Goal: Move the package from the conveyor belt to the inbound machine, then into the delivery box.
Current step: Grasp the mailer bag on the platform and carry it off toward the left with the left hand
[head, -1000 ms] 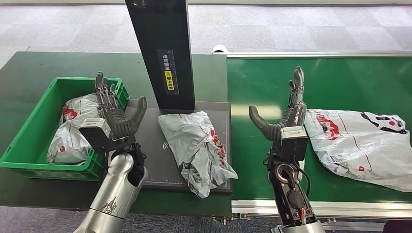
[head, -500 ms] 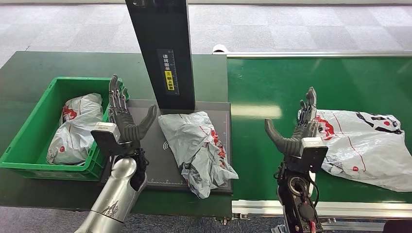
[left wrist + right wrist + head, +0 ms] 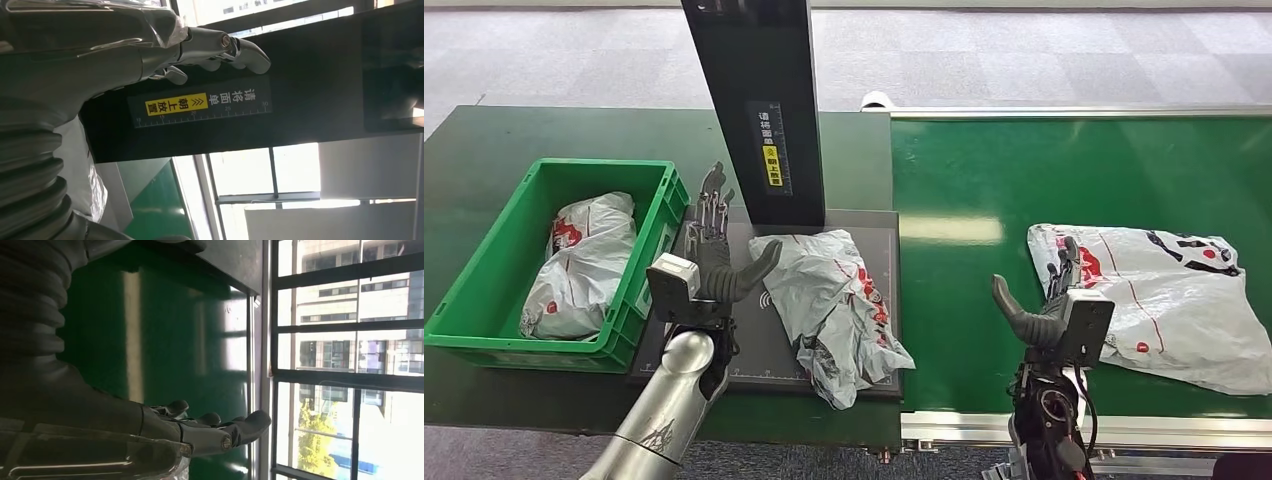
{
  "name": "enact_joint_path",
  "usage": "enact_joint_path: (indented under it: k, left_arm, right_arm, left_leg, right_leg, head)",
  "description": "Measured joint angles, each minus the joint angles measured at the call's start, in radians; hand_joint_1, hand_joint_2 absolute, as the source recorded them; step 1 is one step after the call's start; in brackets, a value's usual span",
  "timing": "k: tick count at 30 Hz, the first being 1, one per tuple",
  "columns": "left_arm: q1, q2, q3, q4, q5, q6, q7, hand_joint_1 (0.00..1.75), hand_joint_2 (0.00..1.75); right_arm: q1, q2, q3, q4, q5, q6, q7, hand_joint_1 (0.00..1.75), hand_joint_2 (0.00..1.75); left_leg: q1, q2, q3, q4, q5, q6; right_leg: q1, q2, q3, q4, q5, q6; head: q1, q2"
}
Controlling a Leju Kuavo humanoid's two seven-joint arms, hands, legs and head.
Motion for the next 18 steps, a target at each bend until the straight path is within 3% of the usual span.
enact_joint_path:
  k: [8,12,18]
  left_arm:
    - [-0.002,0.001,-0.020,0.006,-0.039,-0.016,-0.007,0.00,1.75]
    - [-0.004,0.007,-0.049,0.008,-0.138,-0.015,0.014,0.00,1.75]
    - [0.010,0.021,-0.119,-0.036,-0.286,-0.195,0.067,0.00,1.75]
  right_arm:
    - [-0.004,0.007,-0.035,0.055,0.006,0.038,0.031,0.00,1.75]
    - [-0.012,0.007,-0.036,0.084,0.042,0.074,0.063,0.00,1.75]
    - [-0.035,0.007,-0.036,0.140,0.090,0.109,0.077,0.00,1.75]
  left_leg:
    - [0.000,0.000,0.000,0.000,0.000,0.000]
    - [0.000,0.000,0.000,0.000,0.000,0.000]
    - [0.000,0.000,0.000,0.000,0.000,0.000]
  right_leg:
    - [0.000,0.000,0.000,0.000,0.000,0.000]
    - [0.000,0.000,0.000,0.000,0.000,0.000]
    - [0.000,0.000,0.000,0.000,0.000,0.000]
  head:
    - [0.000,0.000]
    - [0.000,0.000]
    - [0.000,0.000]
